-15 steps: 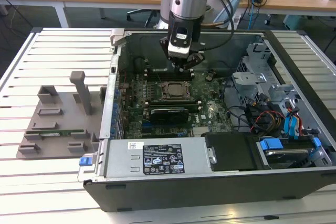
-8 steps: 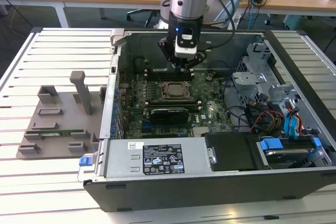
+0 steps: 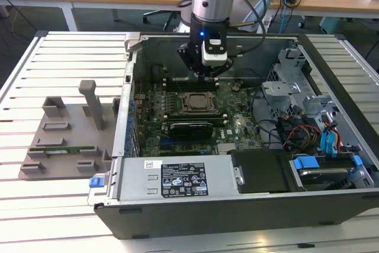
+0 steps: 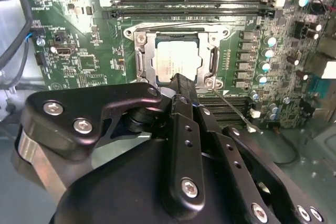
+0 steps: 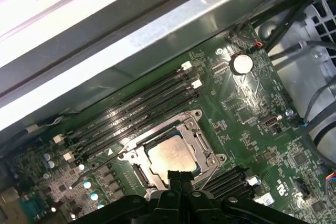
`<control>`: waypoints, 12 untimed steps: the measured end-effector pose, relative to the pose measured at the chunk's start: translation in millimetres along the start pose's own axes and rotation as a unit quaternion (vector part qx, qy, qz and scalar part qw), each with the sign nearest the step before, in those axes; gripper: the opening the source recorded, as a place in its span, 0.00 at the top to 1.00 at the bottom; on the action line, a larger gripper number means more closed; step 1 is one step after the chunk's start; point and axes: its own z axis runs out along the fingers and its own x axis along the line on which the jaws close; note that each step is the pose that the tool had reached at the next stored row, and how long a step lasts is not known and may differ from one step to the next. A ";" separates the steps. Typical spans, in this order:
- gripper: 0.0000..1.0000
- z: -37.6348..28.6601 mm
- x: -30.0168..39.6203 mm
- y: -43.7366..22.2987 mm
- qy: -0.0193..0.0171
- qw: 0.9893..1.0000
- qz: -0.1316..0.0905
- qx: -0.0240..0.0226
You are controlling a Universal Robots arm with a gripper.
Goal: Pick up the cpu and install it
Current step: 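Install the first cpu locking lever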
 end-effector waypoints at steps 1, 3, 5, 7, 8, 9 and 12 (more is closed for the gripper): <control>0.89 0.0 0.0 0.0 0.000 1.000 -0.010 0.000; 0.89 0.0 0.0 0.0 -0.001 1.000 -0.028 0.000; 0.89 0.0 0.0 0.0 -0.002 0.999 -0.043 0.000; 0.89 0.0 0.0 0.0 -0.002 0.999 -0.052 -0.001; 0.89 0.0 0.0 0.0 -0.002 0.998 -0.057 -0.001; 0.89 0.0 0.0 0.0 -0.002 0.998 -0.062 -0.001; 0.89 0.0 0.0 0.0 -0.003 0.997 -0.076 -0.001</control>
